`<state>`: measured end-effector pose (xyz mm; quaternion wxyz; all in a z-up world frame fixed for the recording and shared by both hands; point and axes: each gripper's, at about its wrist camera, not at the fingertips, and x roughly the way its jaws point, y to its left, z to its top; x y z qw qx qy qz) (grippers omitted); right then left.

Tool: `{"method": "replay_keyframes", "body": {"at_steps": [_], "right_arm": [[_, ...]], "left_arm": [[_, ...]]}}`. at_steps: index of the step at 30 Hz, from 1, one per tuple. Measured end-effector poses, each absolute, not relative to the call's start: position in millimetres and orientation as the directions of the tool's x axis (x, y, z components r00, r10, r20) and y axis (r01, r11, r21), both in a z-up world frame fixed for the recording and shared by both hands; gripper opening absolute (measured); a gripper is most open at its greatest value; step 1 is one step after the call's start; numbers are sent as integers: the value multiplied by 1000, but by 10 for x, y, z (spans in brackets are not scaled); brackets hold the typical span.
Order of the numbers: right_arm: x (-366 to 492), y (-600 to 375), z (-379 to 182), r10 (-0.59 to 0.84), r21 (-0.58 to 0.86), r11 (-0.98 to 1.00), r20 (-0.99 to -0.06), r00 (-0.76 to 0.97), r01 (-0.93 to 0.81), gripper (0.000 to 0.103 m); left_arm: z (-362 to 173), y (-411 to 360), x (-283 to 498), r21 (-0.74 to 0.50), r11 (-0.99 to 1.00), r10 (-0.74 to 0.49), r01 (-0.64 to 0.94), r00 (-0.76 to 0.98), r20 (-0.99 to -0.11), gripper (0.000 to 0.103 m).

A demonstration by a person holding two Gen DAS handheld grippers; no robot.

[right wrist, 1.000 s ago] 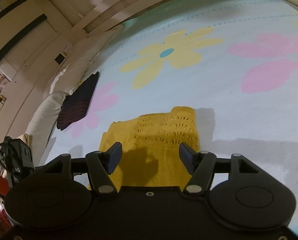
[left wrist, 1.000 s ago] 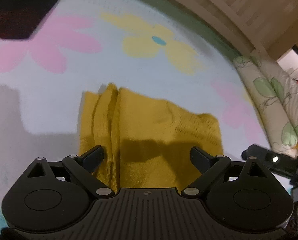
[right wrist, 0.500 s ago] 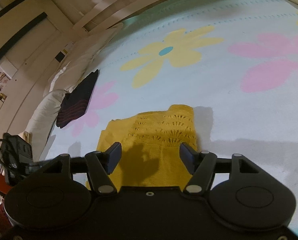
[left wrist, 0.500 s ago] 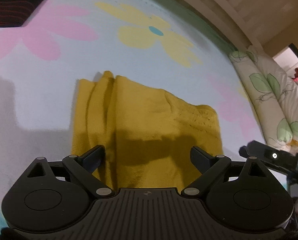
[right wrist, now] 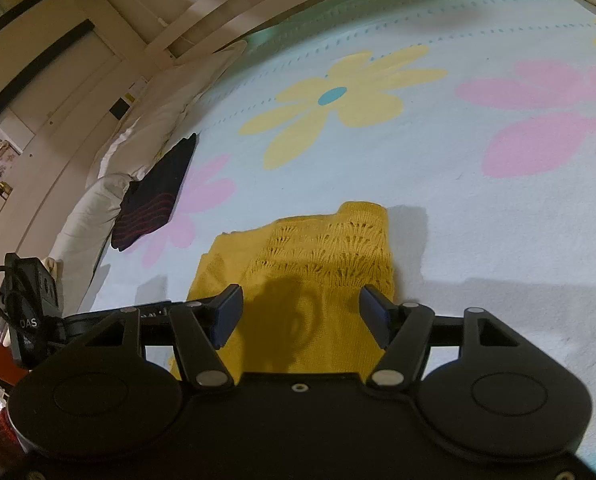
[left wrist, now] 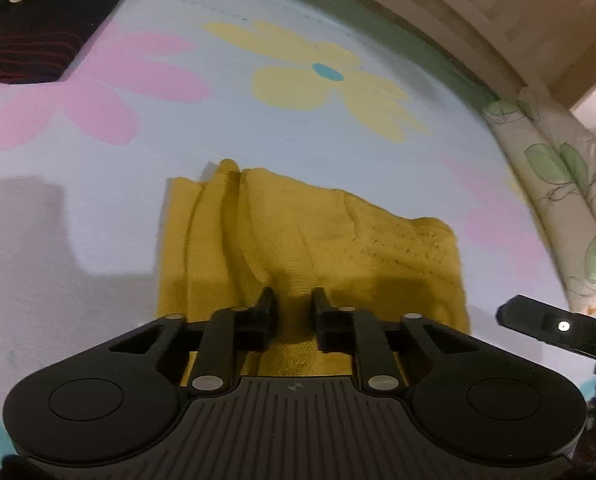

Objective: Fold small clothes
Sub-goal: 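Grasp the sweater body with the left gripper while the right grasps the knit collar end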

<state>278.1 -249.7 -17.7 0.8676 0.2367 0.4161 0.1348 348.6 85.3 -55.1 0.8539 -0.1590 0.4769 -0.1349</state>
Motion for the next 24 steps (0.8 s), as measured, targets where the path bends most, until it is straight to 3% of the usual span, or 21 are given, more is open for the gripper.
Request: {"method": "replay_keyframes", "body": {"at_steps": [11, 17, 20, 22, 24], "right_arm": [[2790, -2504, -192, 426, 518, 855, -664, 614, -32, 69], [2815, -2474, -220, 430, 513, 858, -672, 603, -40, 70], [2815, -2452, -229, 429, 505, 862, -676, 599, -47, 77], [2823, -2448, -238, 424, 501, 864, -680, 599, -43, 77], [2833, -2443, -258, 417, 501, 865, -684, 599, -31, 77]], "left_arm": [[-437, 981, 3406, -330, 943, -292, 34, 558, -777, 13], [-567, 1070, 3457, -358, 934, -303, 9, 552, -777, 31], [-410, 984, 3402, -246, 969, -215, 34, 612, -761, 54], [-350, 913, 3376, -208, 975, -210, 79, 638, -740, 71], [-362, 875, 3385, -196, 975, -218, 107, 639, -737, 74]]}}
